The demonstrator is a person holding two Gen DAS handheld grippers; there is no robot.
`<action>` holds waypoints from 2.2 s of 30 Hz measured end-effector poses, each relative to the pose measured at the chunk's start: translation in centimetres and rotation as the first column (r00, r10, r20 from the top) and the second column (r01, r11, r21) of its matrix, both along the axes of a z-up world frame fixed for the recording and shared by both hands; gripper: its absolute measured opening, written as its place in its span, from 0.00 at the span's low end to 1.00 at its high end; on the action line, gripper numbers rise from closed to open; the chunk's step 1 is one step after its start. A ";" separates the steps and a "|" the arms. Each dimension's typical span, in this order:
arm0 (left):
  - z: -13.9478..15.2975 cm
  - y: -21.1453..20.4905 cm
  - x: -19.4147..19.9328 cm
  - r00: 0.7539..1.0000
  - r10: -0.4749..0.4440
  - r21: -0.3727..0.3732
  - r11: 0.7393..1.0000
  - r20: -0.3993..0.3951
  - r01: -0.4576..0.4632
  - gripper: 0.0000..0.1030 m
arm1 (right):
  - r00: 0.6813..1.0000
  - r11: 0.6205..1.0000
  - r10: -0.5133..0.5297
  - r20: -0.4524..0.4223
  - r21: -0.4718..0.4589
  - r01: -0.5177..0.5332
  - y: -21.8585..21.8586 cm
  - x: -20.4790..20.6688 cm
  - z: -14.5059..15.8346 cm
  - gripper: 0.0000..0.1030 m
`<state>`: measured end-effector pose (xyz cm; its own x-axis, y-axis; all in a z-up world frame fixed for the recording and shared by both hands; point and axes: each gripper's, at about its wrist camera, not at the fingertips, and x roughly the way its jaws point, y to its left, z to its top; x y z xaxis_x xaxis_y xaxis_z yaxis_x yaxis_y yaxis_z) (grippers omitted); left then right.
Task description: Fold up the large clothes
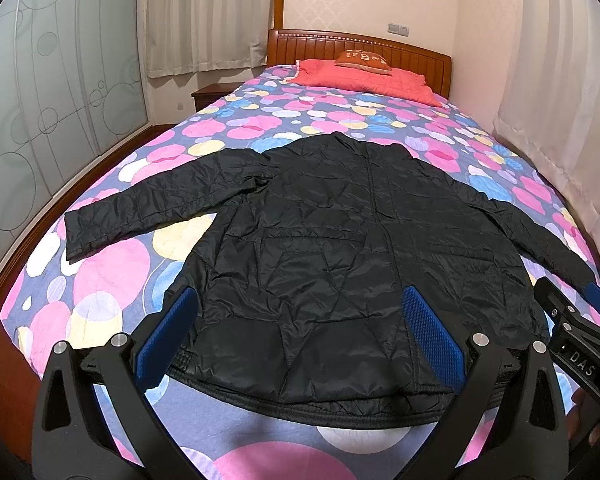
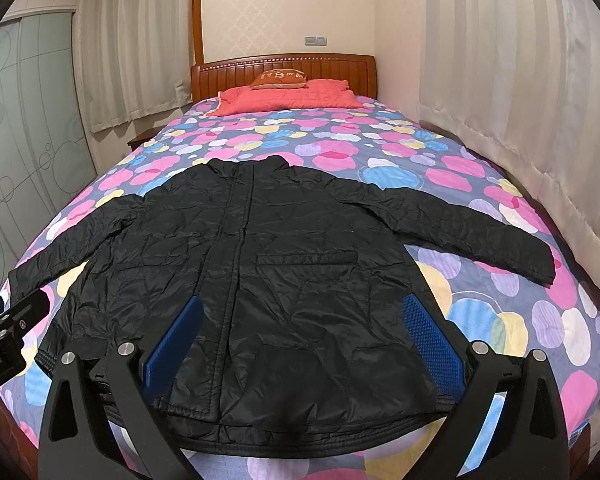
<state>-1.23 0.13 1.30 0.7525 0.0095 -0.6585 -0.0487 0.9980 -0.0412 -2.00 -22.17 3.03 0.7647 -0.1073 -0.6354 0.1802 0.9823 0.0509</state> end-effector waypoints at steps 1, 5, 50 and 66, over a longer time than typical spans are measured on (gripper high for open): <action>0.0 -0.1 0.0 1.000 0.001 -0.001 1.000 0.001 -0.001 0.98 | 1.000 1.000 0.000 0.000 -0.001 0.000 0.0 0.0 0.0 0.96; 0.0 -0.1 0.0 1.000 0.002 0.000 1.000 0.002 -0.002 0.98 | 1.000 1.000 -0.001 0.001 0.000 0.001 0.0 0.0 0.0 0.96; -0.2 0.5 -0.2 1.000 0.006 0.004 1.000 -0.009 -0.006 0.98 | 1.000 1.000 0.011 -0.006 -0.005 -0.011 1.0 0.2 -0.9 0.96; -1.8 1.0 0.4 1.000 0.008 -0.015 1.000 -0.028 -0.008 0.98 | 1.000 1.000 0.010 -0.026 0.018 -0.009 0.9 0.8 -1.9 0.96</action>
<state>-0.85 1.11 -0.53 0.7338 0.0052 -0.6794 -0.0581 0.9968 -0.0551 -1.25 -21.27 1.15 0.7486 -0.0887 -0.6571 0.1723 0.9830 0.0636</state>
